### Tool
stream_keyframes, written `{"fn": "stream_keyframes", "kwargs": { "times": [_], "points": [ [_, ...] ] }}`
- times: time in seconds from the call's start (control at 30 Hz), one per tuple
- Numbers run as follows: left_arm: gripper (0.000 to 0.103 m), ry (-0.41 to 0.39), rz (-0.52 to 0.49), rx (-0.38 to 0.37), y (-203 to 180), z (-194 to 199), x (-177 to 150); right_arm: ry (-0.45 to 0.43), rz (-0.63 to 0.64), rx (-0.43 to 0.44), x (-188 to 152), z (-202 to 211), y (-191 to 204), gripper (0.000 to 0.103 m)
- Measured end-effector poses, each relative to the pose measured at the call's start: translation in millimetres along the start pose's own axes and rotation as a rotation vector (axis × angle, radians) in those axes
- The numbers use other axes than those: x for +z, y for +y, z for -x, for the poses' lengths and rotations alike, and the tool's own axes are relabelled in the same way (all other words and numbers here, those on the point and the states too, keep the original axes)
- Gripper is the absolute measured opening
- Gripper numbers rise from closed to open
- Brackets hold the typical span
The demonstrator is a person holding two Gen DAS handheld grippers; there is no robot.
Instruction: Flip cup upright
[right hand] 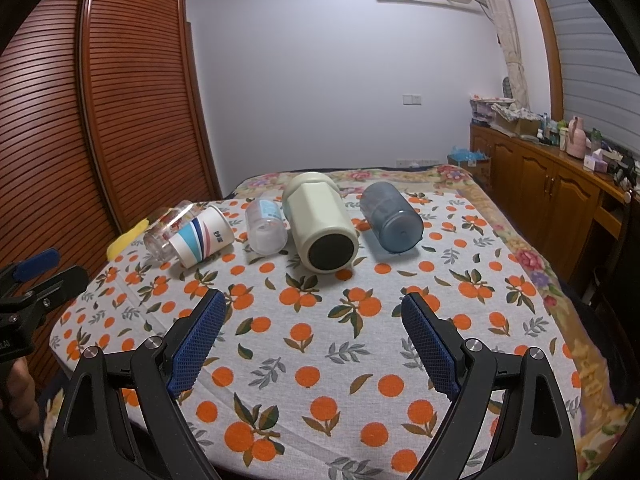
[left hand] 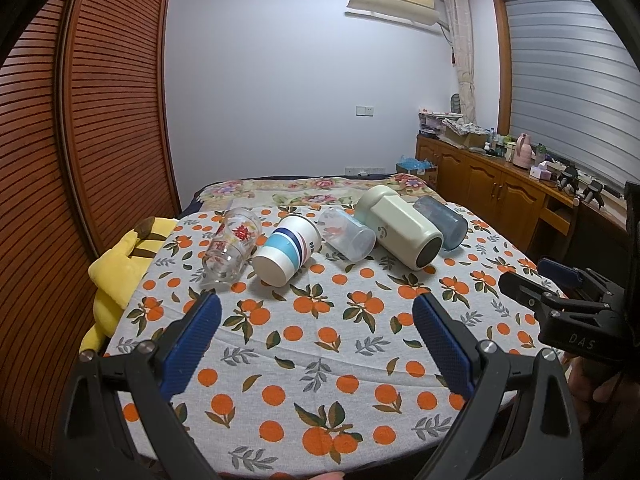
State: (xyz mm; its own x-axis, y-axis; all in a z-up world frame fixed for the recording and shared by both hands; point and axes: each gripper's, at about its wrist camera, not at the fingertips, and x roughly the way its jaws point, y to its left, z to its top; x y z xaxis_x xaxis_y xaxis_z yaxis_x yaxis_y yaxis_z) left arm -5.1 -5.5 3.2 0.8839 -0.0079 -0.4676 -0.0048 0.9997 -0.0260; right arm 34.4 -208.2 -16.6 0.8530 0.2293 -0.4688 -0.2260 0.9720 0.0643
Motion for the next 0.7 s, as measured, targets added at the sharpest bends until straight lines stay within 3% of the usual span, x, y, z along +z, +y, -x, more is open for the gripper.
{"fn": "stream_keyframes", "kwargs": {
  "times": [0.7],
  "points": [
    [0.097,-0.008,-0.001,-0.002,0.2,7.2,5.9,-0.011,0.006,0.002,2.4,3.9,-0.9,0.091]
  ]
}}
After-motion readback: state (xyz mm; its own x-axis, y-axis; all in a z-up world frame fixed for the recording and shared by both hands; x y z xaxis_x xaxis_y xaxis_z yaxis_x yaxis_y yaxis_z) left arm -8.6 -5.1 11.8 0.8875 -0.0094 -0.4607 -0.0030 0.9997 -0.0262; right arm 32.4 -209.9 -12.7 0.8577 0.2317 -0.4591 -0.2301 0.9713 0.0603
